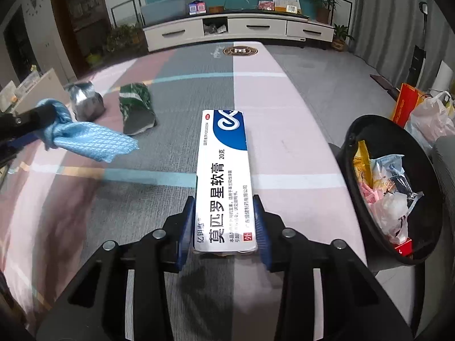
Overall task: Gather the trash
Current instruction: 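Carry the blue cloth and medicine box over the black bin and release both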
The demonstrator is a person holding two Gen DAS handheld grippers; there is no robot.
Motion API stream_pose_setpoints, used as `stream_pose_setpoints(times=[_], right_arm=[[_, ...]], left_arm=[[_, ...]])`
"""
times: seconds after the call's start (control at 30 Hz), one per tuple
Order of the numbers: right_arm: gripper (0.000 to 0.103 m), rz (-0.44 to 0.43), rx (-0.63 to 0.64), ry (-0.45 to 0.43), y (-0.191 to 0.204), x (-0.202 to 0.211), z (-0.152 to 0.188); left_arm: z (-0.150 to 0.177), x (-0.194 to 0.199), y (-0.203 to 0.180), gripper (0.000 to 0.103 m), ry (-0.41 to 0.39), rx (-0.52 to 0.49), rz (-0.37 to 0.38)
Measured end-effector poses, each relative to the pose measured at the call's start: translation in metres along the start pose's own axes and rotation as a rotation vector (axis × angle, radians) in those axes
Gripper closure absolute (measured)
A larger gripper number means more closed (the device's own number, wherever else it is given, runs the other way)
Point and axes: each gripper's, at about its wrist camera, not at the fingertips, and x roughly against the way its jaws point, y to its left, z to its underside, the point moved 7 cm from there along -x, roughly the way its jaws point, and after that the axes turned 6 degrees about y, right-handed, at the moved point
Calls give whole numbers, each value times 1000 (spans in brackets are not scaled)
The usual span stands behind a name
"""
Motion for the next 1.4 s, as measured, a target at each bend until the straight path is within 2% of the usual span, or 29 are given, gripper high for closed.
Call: stream_pose_setpoints(times=[0.2,0.4,0.63,0.77,1.17,1.4], right_arm=[[64,-35,-28,-25,-10,20,9],[63,-56,-70,-73,-29,48,13],[63,-68,-162,-133,-70,73,18],[63,-66,-231,-170,-102,87,22],[63,-48,-423,-256,-191,110,41],[63,-75,-512,-268,-221,106,55]], left_arm=[[4,3,-16,74,6,-34,23],[17,5,-42,74,40,-113,30],[22,7,-76,74,56,-153,50],[19,5,-108,74,54,-202,73],[16,-32,-207,74,90,-349,139],[24,-72,-253,73,132,-441,111]])
